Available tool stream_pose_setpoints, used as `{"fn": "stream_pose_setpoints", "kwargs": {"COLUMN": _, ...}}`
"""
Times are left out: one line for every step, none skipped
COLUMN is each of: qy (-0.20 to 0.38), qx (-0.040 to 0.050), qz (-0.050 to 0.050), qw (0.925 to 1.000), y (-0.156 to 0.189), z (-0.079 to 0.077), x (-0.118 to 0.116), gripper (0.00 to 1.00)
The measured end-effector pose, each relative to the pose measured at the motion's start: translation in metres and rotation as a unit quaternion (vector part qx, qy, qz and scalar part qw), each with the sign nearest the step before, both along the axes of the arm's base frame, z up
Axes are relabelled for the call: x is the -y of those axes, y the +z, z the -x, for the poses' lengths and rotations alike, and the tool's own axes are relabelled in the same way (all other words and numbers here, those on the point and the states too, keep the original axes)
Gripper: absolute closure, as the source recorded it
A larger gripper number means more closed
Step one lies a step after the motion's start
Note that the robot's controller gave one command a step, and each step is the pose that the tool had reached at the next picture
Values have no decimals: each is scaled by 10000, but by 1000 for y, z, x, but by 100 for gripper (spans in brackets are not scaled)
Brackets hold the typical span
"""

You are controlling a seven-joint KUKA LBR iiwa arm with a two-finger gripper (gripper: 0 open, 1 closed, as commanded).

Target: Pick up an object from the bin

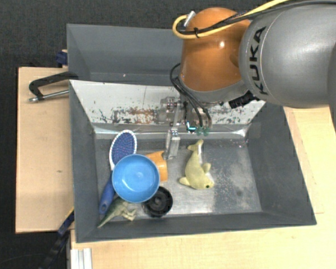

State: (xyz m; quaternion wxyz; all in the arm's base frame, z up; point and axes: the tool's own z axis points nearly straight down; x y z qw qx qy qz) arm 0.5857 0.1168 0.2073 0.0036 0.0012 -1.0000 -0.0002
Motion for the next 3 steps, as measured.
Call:
{"fn": "stream_pose_setpoints", "kwargs": {"qy": -1373, "qx": 74, "qz": -2, "qw": 9905, "y": -135, "z": 18, "x": 8, "gripper": 0}}
{"fn": "stream_pose_setpoints", "kwargs": {"qy": 636, "qx": 49, "qz": 5, "qw": 9980, "y": -105, "z": 57, "x": -56, "gripper": 0}}
{"fn": "stream_pose_setpoints", "kwargs": {"qy": 2978, "qx": 43, "qz": -15, "qw": 9546, "y": -91, "z": 86, "x": -94, "gripper": 0}}
